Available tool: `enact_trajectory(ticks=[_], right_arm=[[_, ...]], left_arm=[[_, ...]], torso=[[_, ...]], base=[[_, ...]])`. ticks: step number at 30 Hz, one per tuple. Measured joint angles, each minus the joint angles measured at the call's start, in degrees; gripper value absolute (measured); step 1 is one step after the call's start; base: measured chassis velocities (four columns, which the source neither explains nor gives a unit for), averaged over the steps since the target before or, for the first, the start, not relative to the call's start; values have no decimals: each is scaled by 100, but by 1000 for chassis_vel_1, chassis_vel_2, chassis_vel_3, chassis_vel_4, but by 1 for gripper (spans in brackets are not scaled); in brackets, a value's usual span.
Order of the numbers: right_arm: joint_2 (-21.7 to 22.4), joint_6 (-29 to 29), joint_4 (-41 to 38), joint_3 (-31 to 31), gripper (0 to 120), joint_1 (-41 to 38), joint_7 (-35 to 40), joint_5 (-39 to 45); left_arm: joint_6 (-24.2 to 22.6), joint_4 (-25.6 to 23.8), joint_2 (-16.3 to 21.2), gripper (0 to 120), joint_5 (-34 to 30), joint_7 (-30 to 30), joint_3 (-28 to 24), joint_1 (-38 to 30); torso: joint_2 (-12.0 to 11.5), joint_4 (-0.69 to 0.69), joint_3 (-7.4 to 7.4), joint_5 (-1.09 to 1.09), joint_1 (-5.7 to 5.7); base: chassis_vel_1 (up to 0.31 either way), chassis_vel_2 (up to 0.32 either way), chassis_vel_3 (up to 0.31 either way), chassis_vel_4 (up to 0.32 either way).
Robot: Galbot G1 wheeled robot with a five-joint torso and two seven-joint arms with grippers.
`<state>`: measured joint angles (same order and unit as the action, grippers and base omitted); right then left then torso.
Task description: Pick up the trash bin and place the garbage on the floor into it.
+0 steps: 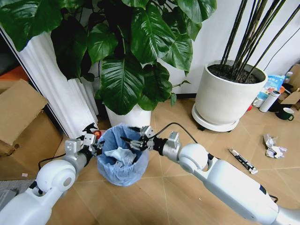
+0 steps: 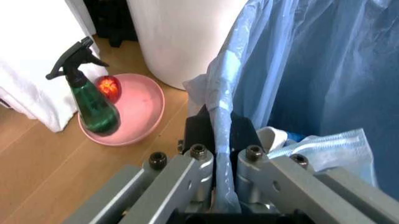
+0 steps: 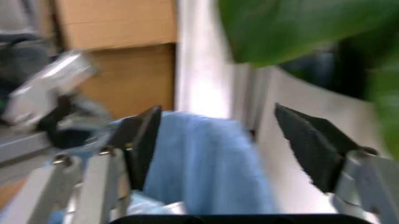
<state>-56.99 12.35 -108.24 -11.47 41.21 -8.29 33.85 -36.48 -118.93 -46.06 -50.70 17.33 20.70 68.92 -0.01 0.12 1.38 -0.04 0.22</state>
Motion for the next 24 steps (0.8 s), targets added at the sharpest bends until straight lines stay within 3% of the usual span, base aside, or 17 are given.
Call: enact_trajectory(ticks=[6,9,14,24], right_arm=[[136,94,-196,821,92,674,304,-95],[249,197,-354,1635,100,1377,294,-333],[228,150,-348,2856,100,2250,159,-724],[-44,45,-240,4064,100,3063,-175,-1048]], left_arm=[[5,-64,-22,0,11,38,45,28],[9,-84,-63,0,51,41,83,51],[21,-88,-148,0,168,15,107,66],[35,-134,-280,0,246,-54,88,91]], torso=[[0,0,0,2,0],[0,2,-1,2,0],[0,2,-1,2,0],[0,1,0,1,0]], base=[[0,0,0,0],[0,0,0,0],[0,0,0,0],[0,0,0,0]])
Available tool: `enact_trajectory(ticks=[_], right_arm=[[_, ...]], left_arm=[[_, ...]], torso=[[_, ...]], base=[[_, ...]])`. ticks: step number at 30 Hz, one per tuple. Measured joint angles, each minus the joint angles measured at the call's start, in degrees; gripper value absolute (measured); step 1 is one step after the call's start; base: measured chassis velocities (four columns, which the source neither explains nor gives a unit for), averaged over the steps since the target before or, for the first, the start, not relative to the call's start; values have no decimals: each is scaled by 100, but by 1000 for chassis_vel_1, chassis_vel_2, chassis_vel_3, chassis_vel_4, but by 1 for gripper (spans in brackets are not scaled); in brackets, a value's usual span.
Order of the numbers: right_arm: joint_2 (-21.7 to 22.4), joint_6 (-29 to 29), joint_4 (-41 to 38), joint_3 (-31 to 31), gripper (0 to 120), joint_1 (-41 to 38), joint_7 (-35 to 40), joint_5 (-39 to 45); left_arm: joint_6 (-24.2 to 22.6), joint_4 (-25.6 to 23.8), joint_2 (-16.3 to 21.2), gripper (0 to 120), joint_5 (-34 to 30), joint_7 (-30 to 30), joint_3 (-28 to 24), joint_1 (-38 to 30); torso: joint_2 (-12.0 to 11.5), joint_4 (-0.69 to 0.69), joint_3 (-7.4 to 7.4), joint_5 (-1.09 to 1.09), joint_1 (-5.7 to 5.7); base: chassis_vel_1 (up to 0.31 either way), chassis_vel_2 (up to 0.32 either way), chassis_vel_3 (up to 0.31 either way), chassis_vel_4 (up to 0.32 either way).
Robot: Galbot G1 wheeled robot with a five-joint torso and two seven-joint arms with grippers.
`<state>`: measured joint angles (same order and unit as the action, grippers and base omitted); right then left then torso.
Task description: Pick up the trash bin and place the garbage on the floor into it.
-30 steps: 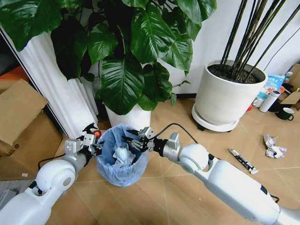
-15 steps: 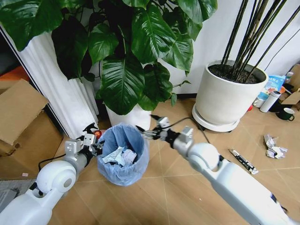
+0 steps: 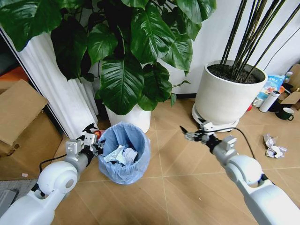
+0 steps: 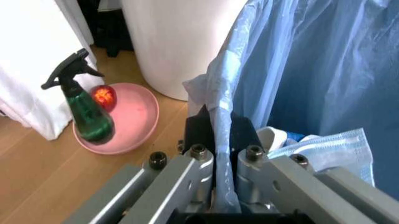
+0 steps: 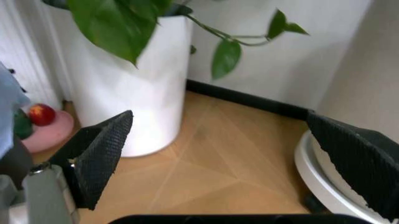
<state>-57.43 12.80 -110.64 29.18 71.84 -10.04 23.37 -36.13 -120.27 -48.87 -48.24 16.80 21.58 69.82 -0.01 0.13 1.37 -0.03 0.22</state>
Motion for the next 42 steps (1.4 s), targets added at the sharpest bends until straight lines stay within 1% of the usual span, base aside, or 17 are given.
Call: enact_trajectory(ticks=[4,10,15,18,20,21,25,27,31,32,34,39,40,42], right_arm=[[-119,-43,1,252,100,236,-48,-71],[-191,-74,1,336,100,317,-53,-112],[-206,-94,-23,424,100,388,-53,-111],[-226,-102,-37,467,100,421,-53,-111],[-260,-115,-53,498,100,464,-53,-121],[-278,-138,-59,519,100,499,-57,-141],[-309,-181,-72,572,100,571,-82,-190],[-324,-199,-82,614,100,608,-98,-203],[-342,-218,-102,670,100,649,-125,-220],[-354,-224,-106,697,100,663,-130,-224],[-376,-238,-110,731,100,686,-137,-228],[-398,-291,-110,786,100,746,-167,-268],[-400,-300,-110,793,100,757,-173,-273],[-407,-307,-105,801,100,765,-179,-281]], left_arm=[[8,-25,-45,0,62,-49,41,47],[14,-74,-86,0,95,-77,42,70],[18,-137,-100,0,103,-92,43,86],[20,-167,-103,0,103,-95,43,99],[21,-205,-112,0,112,-96,43,121],[23,-226,-134,0,134,-96,36,144],[24,-280,-191,0,175,-96,21,197],[25,-314,-217,0,195,-90,15,230],[29,-381,-242,0,222,-63,7,295],[31,-399,-255,0,237,-57,2,324],[33,-431,-284,0,254,-40,-2,375],[37,-470,-322,0,269,-17,-4,429],[39,-471,-320,0,270,-17,-1,433],[43,-471,-303,0,271,-16,8,434]], torso=[[0,0,0,-1,0],[0,-1,0,0,0],[0,-1,0,1,0],[0,2,0,-3,0],[0,1,0,3,0],[0,1,0,-1,0],[0,-1,0,0,0],[0,0,0,-3,0],[0,-1,0,1,0],[0,1,0,-2,0],[0,-1,0,-1,0],[0,0,0,-2,0],[0,0,1,1,0],[1,0,0,-2,0]], base=[[-10,-13,9,7],[-76,-77,81,93],[-177,-167,168,170],[-201,-192,185,178],[-201,-176,169,189],[-187,-186,187,197],[-179,-184,181,194],[-163,-185,175,177],[-186,-194,184,171],[-211,-194,196,178],[-216,-201,199,205],[-208,-198,200,197],[-207,-196,192,199],[-202,-204,212,207]])
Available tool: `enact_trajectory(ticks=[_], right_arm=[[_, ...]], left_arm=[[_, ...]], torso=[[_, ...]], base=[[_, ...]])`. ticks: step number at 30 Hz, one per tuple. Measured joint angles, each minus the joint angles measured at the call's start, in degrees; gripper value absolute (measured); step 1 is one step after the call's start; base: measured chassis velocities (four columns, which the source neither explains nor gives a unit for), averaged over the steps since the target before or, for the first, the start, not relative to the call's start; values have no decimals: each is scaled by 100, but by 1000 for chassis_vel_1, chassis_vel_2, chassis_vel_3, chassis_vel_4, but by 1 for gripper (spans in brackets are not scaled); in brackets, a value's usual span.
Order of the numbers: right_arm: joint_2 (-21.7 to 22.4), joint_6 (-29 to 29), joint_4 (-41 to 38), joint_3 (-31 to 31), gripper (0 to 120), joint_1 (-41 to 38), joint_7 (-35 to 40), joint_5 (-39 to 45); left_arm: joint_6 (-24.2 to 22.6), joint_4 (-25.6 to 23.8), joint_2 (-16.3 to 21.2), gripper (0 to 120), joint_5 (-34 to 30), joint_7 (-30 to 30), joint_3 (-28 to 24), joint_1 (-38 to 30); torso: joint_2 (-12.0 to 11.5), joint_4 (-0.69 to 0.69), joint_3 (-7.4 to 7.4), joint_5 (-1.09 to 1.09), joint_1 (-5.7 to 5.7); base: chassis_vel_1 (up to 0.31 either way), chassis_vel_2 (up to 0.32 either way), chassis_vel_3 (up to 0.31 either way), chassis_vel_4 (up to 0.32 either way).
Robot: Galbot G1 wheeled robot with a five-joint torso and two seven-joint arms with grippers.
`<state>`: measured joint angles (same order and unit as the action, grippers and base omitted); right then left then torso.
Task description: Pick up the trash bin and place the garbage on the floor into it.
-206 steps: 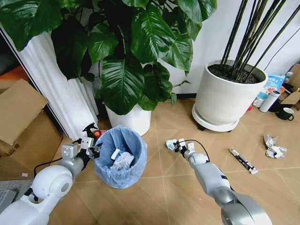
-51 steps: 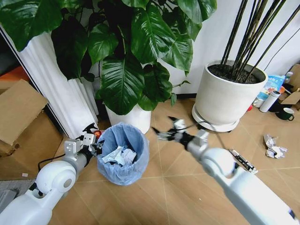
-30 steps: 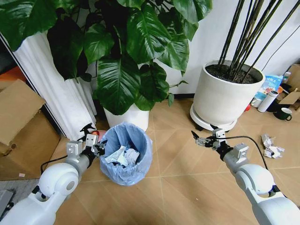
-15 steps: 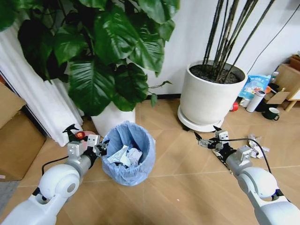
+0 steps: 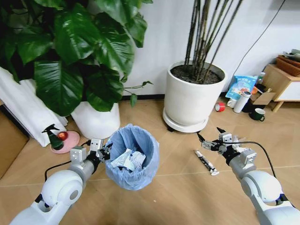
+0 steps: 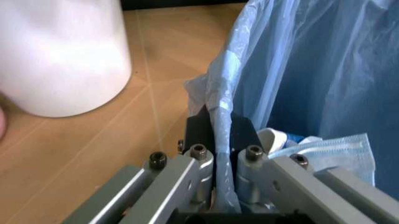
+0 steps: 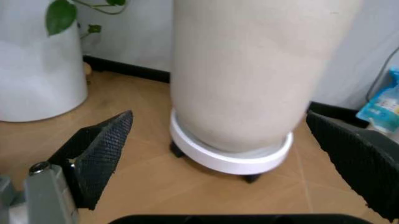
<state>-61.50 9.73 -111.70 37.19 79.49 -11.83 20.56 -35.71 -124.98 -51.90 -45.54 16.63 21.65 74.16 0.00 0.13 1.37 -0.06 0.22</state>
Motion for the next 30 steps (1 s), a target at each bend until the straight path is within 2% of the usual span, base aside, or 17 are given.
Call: enact_trajectory(ticks=[6,8,11,13,16,23,25,28,30], right_arm=[[-1,-6,17,-1,100,-1,-6,-4],[-1,-7,30,-9,100,-5,-6,-4],[0,-15,40,-18,100,-8,-8,-5],[3,-34,63,-35,100,-13,-13,-18],[8,-62,80,-44,100,-22,-19,-30],[10,-77,124,-89,100,-62,-53,-74],[13,-73,135,-94,100,-61,-45,-98],[45,-72,160,-79,100,-35,-48,-123],[120,-167,235,23,100,37,-214,-184]], left_arm=[[3,0,-3,0,0,-2,-2,-8],[5,-2,-2,0,0,-5,-3,-4],[6,-2,-2,0,0,-14,-3,-4],[10,-2,-1,0,-4,-21,3,-15],[12,-2,0,0,-10,-24,4,-30],[21,2,-14,0,-18,-34,20,-39],[23,2,-23,0,-18,-38,25,-35],[24,2,-35,0,-18,-40,27,-33],[25,2,-54,0,-17,-44,28,-29]], torso=[[0,0,0,-2,0],[0,0,0,5,0],[0,0,0,-2,0],[0,-1,0,4,0],[0,1,0,-2,0],[0,-1,0,3,0],[0,0,0,-2,0],[0,0,0,7,0],[0,1,0,0,0]], base=[[-188,-197,201,199],[-209,-184,182,189],[-198,-194,194,211],[-196,-207,205,211],[-207,-214,202,193],[-204,-195,203,195],[-175,-178,158,173],[-168,-138,157,146],[-93,-95,74,96]])
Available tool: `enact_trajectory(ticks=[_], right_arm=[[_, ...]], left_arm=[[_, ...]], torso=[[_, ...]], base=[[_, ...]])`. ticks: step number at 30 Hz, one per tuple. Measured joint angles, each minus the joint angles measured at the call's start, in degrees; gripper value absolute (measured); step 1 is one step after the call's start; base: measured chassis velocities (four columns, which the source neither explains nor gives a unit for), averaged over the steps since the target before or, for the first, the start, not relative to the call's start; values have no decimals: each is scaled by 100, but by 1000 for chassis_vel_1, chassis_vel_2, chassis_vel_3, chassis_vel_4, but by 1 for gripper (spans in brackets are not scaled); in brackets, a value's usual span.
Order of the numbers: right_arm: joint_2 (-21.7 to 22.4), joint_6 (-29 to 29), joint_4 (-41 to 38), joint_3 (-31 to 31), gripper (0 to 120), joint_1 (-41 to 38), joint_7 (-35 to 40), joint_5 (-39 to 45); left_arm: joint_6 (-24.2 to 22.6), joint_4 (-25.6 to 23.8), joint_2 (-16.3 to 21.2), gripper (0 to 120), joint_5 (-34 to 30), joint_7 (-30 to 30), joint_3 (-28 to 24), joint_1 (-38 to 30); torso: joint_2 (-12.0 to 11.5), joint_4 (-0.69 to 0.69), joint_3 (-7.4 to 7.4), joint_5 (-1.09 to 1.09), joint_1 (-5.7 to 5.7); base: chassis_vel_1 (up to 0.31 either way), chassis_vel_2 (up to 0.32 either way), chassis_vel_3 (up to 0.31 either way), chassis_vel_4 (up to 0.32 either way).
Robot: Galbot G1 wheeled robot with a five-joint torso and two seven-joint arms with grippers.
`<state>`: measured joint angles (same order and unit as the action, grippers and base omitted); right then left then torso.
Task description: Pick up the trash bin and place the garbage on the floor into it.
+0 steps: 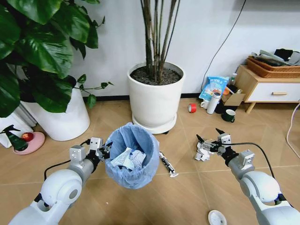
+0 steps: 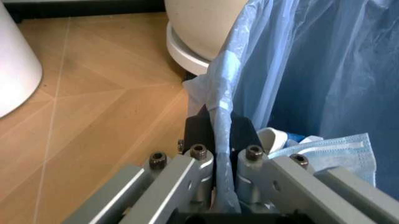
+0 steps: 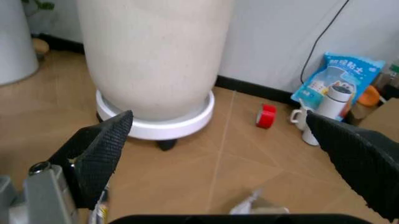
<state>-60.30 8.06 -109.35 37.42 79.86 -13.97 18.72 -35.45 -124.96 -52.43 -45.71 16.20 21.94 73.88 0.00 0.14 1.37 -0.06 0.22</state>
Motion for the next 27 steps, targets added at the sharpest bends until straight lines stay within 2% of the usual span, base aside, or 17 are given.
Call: enact_trajectory(ticks=[3,5,9,16,21,27], right_arm=[[85,-215,142,197,100,125,-476,-213],[143,-500,311,376,100,326,-927,-374],[213,-1033,610,498,100,738,-1245,-406],[388,-1716,1269,932,100,1695,-1981,-416],[213,-1956,1795,1115,100,2026,-2243,-489],[-23,-1959,2204,1079,100,2156,-2284,-511]], left_arm=[[1,-1,-26,0,6,-3,4,2],[1,-1,-67,0,24,-13,5,2],[5,0,-123,0,76,-71,5,4],[10,9,-185,0,126,-179,-8,24],[16,9,-193,0,153,-250,-30,48],[24,9,-201,0,162,-289,-37,63]], torso=[[0,0,0,3,0],[0,-1,0,-3,0],[0,-2,0,5,0],[0,0,-1,2,-1],[0,0,-1,3,0],[0,0,-1,2,-1]], base=[[0,0,0,0],[19,33,-21,-20],[34,51,-32,-46],[0,0,0,0],[0,0,0,0],[0,0,0,0]])
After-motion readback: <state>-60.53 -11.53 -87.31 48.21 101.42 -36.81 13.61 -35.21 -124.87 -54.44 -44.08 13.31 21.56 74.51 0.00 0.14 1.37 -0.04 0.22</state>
